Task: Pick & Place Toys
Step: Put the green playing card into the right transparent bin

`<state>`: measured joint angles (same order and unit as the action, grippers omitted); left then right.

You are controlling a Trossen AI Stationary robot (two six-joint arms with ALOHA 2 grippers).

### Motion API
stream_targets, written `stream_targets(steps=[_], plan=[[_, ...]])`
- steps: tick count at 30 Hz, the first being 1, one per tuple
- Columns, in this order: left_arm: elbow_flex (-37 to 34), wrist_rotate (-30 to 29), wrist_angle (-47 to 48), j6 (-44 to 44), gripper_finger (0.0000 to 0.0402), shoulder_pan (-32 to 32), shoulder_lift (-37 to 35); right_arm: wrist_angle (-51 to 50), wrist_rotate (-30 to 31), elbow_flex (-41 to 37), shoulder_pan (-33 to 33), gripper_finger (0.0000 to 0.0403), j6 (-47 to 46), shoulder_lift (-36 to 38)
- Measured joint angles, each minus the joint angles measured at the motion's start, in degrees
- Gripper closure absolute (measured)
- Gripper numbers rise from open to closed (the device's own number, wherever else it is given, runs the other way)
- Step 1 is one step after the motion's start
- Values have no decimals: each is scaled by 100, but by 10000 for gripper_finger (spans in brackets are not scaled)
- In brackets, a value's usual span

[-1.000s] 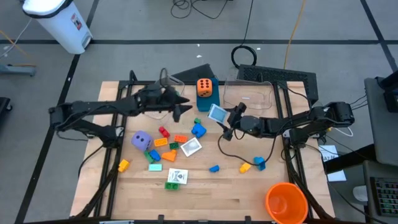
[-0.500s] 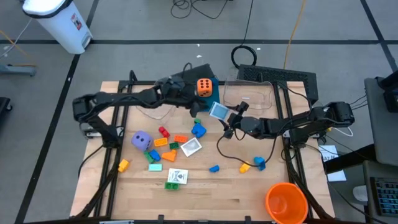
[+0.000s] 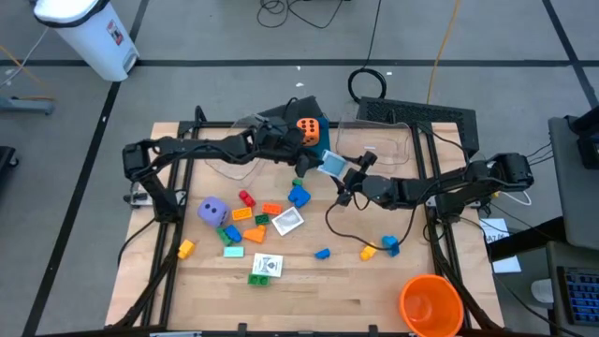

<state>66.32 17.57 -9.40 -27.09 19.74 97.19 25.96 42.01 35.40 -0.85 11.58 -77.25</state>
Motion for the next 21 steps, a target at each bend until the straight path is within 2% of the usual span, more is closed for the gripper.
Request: stream_targets(steps=[6, 13, 21], plan=[[0, -25, -195, -3, 188, -5, -2, 0, -3, 0, -1, 92, 6, 0], [0, -428, -213, 184, 188, -116, -2, 63, -3, 0, 1, 92, 28, 0], [0, -466, -194, 239, 188, -117, -2, 111, -6, 0, -1, 92, 28, 0]])
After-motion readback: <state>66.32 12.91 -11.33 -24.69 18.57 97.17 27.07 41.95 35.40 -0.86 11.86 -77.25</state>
